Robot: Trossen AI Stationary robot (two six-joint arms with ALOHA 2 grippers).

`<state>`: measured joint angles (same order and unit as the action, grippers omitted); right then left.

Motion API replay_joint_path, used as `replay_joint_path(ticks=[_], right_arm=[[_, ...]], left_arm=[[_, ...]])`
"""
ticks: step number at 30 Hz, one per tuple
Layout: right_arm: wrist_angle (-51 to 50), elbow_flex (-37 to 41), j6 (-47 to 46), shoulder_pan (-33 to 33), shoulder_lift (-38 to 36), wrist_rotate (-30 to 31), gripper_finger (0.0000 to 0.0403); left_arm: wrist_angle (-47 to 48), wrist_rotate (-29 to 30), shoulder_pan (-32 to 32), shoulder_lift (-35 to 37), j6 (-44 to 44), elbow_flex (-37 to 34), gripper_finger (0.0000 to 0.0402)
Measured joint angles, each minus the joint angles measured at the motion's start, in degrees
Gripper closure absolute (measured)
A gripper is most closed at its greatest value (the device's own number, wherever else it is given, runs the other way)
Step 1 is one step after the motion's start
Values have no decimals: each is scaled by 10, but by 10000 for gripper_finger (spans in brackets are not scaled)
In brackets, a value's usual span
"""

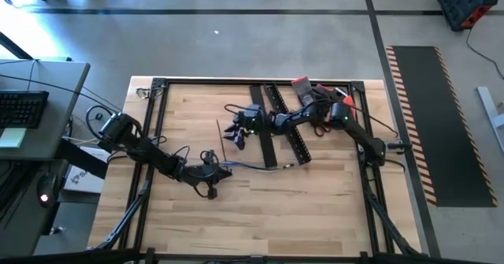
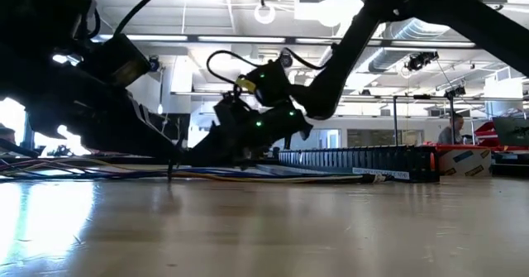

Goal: Ziptie cables
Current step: Wrap the black zip tie around the cable wires

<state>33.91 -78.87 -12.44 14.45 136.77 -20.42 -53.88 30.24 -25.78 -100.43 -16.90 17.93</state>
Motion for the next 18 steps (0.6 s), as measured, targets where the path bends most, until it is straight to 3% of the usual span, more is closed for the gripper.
replay_joint_path(ticks=[10,18], right_arm=[[-160,-136,75,-13,42,34,248],[-165,-168,109,-10,55,35,263]], left_arm=[[-3,3,0,-1,6,0,402],[-4,-11,-1,-1,6,0,401]])
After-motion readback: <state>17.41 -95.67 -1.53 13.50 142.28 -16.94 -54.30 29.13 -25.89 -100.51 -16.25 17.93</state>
